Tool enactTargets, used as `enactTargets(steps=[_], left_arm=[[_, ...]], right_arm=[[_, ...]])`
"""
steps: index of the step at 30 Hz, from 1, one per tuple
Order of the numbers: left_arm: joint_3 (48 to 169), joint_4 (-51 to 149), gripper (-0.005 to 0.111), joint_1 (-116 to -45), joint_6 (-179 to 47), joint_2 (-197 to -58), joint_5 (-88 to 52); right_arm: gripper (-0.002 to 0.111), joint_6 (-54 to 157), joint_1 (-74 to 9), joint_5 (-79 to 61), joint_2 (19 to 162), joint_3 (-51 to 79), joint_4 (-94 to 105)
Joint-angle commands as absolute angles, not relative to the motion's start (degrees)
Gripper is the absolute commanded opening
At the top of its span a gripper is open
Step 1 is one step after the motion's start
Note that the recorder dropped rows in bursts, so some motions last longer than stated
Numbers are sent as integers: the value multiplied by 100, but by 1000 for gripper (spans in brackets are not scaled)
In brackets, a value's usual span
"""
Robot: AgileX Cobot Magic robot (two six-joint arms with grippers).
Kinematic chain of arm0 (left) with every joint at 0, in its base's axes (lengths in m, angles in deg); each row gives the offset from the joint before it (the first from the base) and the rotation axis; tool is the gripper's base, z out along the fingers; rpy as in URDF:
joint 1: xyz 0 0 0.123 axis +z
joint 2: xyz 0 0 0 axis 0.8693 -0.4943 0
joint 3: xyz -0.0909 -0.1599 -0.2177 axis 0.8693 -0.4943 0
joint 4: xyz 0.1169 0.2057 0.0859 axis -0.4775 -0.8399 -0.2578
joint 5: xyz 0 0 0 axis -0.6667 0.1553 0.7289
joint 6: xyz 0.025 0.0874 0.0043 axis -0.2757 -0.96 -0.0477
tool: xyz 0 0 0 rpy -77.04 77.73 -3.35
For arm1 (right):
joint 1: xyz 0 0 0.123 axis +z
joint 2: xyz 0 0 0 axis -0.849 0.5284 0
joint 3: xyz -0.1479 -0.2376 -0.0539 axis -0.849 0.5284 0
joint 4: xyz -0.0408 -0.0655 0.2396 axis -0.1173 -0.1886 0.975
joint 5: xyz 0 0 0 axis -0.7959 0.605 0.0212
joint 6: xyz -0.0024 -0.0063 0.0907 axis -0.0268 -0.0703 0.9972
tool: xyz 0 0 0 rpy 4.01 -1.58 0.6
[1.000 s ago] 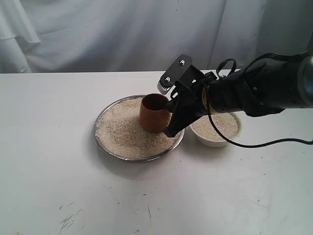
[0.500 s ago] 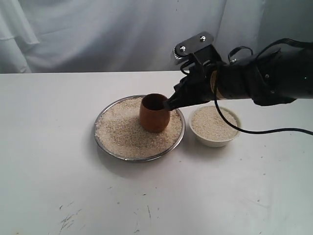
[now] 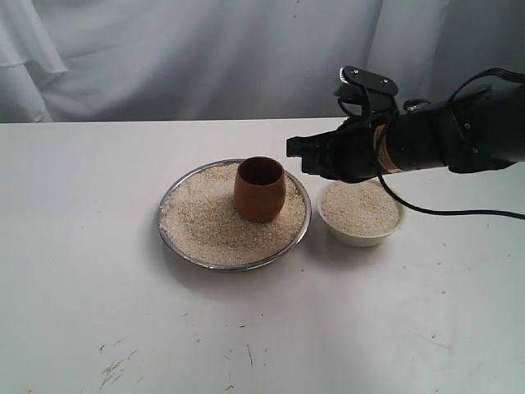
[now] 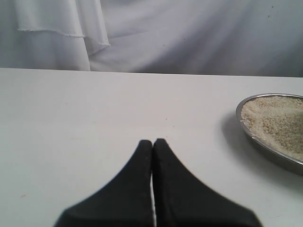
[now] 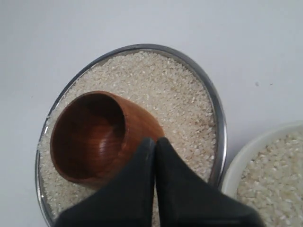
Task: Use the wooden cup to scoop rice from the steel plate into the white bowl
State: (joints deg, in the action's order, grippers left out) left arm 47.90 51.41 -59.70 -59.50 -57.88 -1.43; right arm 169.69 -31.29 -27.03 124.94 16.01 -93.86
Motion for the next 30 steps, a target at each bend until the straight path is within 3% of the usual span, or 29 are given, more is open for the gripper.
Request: enactTargets(steps=[1,30], left_arm=[[4765,5145,0,-5978,-5932,-5759,-179],[4765,5145,0,-5978,-5932,-5759,-179]], right_arm=[[0,17053,-3156,-3054,12714,1419,-9447],[0,16674,-2743,-3307,13363,666,-9447]])
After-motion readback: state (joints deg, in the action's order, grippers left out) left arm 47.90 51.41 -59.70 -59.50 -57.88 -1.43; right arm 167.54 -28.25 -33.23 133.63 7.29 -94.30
